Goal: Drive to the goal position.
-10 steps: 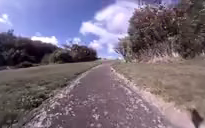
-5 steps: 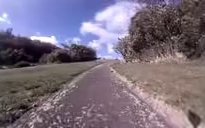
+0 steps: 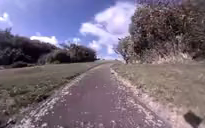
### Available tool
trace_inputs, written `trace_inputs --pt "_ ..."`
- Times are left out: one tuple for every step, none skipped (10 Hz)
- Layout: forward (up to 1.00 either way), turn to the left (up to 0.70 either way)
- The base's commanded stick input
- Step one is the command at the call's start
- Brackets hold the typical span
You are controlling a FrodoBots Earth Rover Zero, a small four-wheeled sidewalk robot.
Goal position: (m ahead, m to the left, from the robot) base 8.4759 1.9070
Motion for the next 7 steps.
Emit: trace_inputs --pt "1.00 0.00" --pt "1.00 0.00" --pt "1.00 0.00" --pt "1.00 0.00" --pt "1.00 0.00" --pt "1.00 0.00" --pt "1.00 0.00"
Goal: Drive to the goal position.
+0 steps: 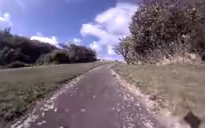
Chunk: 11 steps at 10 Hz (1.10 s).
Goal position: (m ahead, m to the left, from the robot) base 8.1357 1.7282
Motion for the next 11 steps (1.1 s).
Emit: trace_inputs --pt "1.00 0.00" --pt "1.00 0.00" --pt "1.00 0.00" --pt "1.00 0.00" --pt "1.00 0.00" --pt "1.00 0.00" --pt "1.00 0.00" --pt "1.00 0.00" --pt "1.00 0.00" --pt "1.00 0.00" --pt "1.00 0.00"
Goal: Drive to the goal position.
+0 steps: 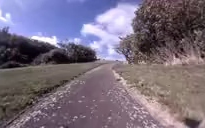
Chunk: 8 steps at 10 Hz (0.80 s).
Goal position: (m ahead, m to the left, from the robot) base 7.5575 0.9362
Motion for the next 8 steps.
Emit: trace_inputs --pt "1.00 0.00" --pt "1.00 0.00" --pt "1.00 0.00" --pt "1.00 0.00" --pt "1.00 0.00" --pt "1.00 0.00" --pt "1.00 0.00" --pt "1.00 0.00"
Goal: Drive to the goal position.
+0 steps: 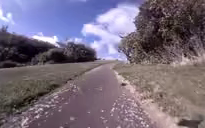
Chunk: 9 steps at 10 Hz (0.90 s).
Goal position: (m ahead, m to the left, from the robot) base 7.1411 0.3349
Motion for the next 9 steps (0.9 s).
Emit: trace_inputs --pt "1.00 0.00" --pt "1.00 0.00" --pt "1.00 0.00" --pt "1.00 0.00" --pt "1.00 0.00" --pt "1.00 0.00" --pt "1.00 0.00" --pt "1.00 0.00" --pt "1.00 0.00"
